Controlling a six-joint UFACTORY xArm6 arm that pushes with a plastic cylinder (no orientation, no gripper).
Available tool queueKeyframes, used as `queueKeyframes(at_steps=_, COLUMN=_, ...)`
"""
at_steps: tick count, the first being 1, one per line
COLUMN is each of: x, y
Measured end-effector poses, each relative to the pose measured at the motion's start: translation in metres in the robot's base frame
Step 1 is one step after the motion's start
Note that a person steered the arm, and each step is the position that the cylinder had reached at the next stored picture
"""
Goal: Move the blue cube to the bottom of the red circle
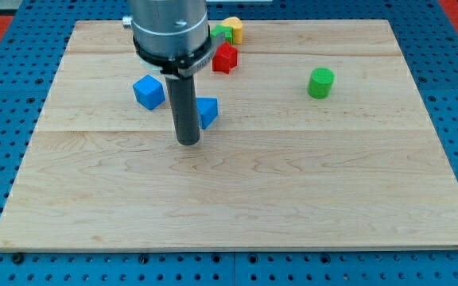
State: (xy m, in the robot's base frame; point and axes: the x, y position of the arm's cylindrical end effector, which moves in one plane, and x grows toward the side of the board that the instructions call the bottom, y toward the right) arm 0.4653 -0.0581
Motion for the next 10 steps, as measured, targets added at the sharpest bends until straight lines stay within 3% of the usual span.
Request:
queueKeyframes(at_steps=2, x=-0.119, y=0.019)
queueKeyframes(at_steps=4, x=-0.032, y=0.000)
queueKeyframes(at_steps=5, x=-0.062, y=-0.066)
queueKeyframes(at_steps=6, x=-0.123, y=-0.090)
queueKeyframes(at_steps=7, x=-0.134, y=-0.097)
queueKeyframes(at_steps=8, x=-0.156, y=-0.160)
queueKeyframes(at_steps=9, x=-0.161, y=-0.089)
queueKeyframes(at_steps=10, x=-0.118, y=-0.048)
